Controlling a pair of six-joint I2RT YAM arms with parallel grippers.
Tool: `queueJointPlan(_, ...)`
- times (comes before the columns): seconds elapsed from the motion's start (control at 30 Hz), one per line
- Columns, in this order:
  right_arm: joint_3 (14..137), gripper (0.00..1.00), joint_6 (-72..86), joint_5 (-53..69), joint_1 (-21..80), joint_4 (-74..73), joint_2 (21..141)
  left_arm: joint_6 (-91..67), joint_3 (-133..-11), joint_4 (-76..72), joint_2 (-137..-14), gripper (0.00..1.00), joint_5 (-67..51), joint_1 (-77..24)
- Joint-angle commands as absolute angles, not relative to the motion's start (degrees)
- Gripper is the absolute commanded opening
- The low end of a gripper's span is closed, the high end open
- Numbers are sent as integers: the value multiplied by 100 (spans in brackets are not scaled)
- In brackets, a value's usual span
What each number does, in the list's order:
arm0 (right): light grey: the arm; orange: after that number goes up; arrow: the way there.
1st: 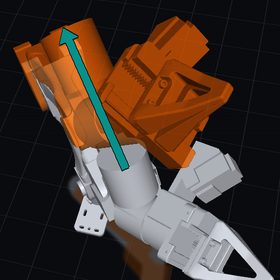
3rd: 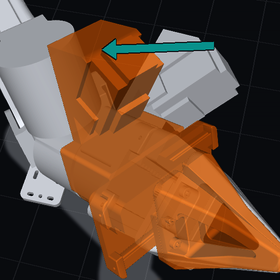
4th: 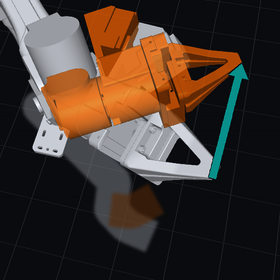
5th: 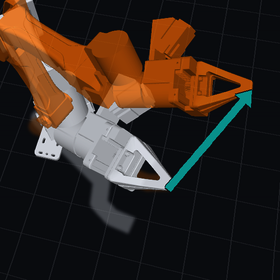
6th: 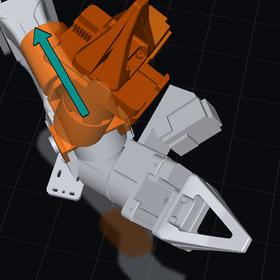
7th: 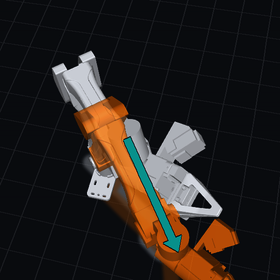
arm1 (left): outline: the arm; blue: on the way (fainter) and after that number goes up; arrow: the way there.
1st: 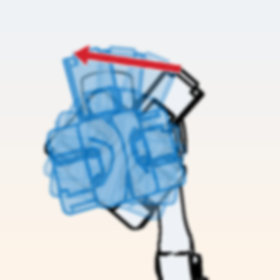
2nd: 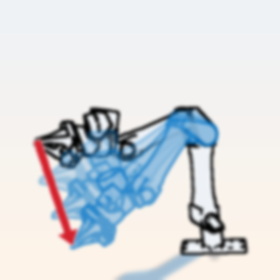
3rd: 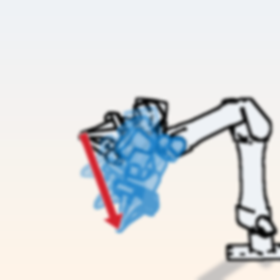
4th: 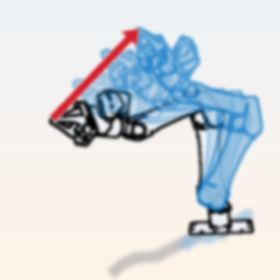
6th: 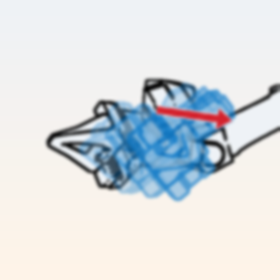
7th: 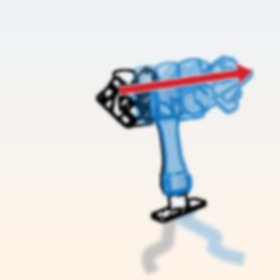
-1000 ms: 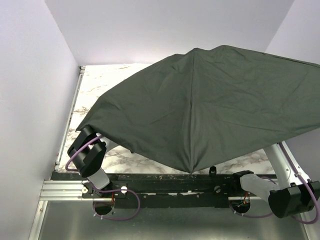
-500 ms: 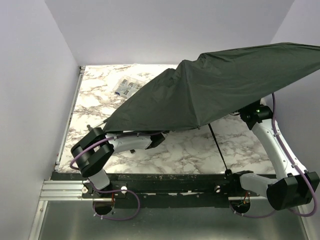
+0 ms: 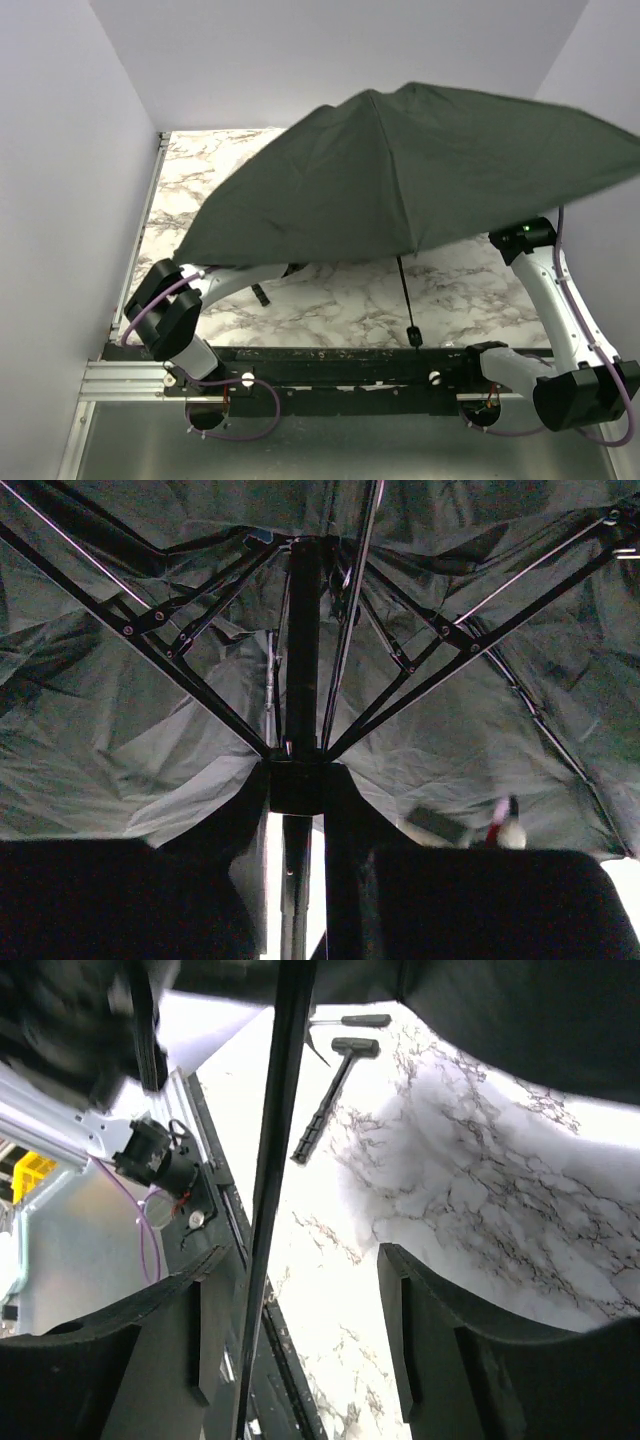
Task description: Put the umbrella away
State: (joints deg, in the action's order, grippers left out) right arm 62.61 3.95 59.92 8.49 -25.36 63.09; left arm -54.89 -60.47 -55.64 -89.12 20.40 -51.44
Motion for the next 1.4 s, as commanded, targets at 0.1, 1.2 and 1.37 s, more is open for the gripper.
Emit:
queueJointPlan(0.1,5895,66,-386,6434,826,-3474,6266,-4957,-7389,-5225,-8891,0,2075,-4483)
queueJointPlan(1.2,7500,0,1316,4700,832,-1419,7577,-6108,-5679,-5313,-9322,0,226,-6467)
queueJointPlan(1.37,7339,0,765,4432,596,-1772,7374,-5769,-5197,-5320,-8935,53,-319,-6460)
